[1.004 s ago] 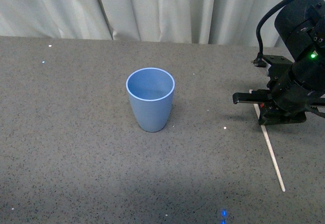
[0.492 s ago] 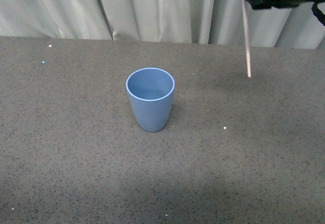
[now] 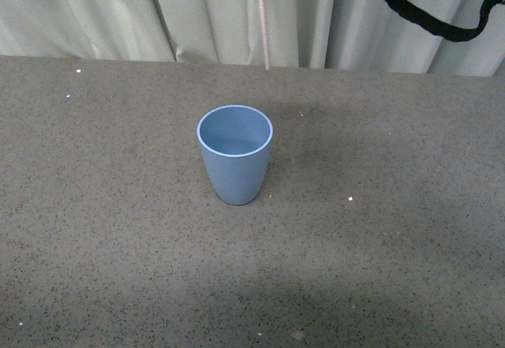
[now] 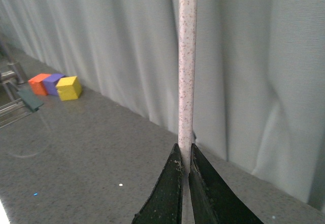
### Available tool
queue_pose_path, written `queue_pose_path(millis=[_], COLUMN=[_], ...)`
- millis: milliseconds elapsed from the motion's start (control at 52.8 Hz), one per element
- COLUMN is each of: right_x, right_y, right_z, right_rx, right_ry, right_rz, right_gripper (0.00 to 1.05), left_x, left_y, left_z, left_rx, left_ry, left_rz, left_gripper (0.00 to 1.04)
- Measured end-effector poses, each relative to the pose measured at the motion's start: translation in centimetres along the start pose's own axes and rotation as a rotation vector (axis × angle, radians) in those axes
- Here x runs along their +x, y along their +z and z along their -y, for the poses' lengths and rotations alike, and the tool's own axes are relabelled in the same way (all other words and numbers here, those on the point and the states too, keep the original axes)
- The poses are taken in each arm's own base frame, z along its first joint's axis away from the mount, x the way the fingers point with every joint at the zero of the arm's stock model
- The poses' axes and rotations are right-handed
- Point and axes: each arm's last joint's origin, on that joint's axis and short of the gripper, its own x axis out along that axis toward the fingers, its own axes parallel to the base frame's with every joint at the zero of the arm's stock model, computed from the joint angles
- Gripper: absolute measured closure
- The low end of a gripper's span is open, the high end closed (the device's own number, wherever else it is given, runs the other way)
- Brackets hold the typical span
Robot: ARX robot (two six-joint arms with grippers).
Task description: Transfer chopsticks to blue cup
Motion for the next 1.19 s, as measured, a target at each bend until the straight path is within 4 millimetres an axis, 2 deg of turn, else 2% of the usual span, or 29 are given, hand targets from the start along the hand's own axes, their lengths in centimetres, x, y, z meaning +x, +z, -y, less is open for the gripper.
queue_pose_path(millis=[246,473,833,1080,1193], right_x=[0.1,1.0,1.5,1.6,1.6], right_y=[-1.5,-3.2,-4.2,-4.5,-4.5], right_z=[-1.7,-2.2,-2.3,-2.3,-2.2], right_rx=[0.024,0.052,0.058,0.046,0.046], right_ry=[0.065,0.080,0.082,0.074,0.063], right_rz=[0.000,-0.051,-0.088,-0.099,-0.098], right_gripper=[1.03,1.03,1.03,0.54,0.38], left_x=[0.0,0.0,0.0,0.0,0.0], left_y=[0.0,0.0,0.0,0.0,0.0], left_z=[0.0,0.0,0.0,0.0,0.0], left_rx=[0.000,0.000,0.000,0.000,0.000], left_ry=[0.000,0.000,0.000,0.000,0.000], left_rz=[0.000,0.000,0.000,0.000,0.000], left_gripper=[0.07,0.07,0.07,0.07,0.07])
